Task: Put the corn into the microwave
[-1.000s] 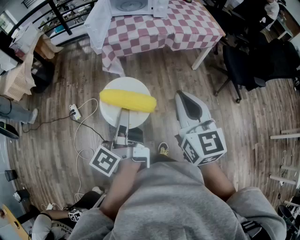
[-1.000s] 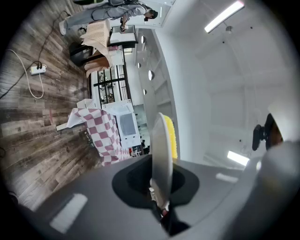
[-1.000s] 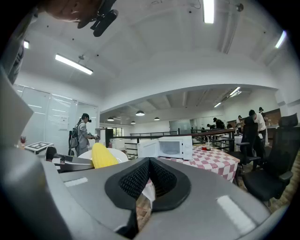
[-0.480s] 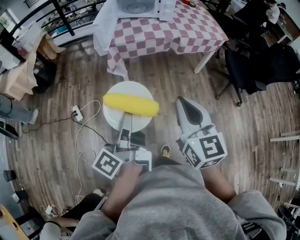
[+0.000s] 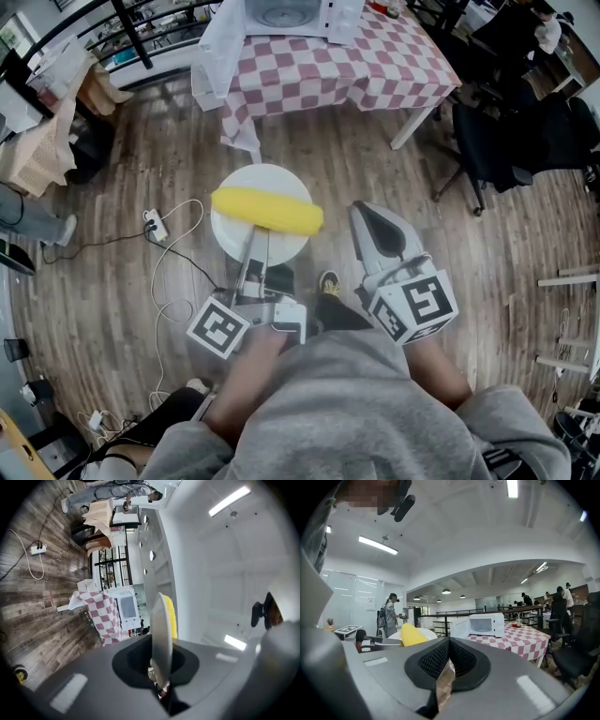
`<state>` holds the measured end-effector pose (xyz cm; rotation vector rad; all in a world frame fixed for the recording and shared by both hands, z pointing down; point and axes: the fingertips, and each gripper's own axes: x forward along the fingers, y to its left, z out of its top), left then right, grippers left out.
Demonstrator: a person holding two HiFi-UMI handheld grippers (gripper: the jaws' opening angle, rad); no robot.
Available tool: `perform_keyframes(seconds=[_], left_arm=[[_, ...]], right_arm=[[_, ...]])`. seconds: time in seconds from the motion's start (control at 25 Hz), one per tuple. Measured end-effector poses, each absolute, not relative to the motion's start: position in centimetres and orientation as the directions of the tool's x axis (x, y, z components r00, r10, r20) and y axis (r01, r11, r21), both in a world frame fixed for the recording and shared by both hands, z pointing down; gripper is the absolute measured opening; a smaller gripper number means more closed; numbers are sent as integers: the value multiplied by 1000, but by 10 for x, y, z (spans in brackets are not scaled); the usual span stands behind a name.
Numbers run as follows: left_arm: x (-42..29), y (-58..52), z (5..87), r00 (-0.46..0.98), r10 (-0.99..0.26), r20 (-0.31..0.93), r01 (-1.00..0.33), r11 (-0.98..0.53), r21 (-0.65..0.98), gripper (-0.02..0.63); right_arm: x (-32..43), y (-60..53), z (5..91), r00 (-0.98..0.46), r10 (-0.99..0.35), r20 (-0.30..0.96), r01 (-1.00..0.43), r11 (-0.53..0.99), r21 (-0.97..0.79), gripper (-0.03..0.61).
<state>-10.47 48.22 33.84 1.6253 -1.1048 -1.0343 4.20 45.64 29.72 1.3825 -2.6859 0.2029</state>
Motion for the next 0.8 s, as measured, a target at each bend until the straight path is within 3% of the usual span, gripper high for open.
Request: perform_keyframes(seconds=[0.8], left_arm=[[-93,366,344,234,-964,-124,-248,-183,951,12]], right_arm=[[50,324,307,-603,-785,143,-797,599,-71,-2]])
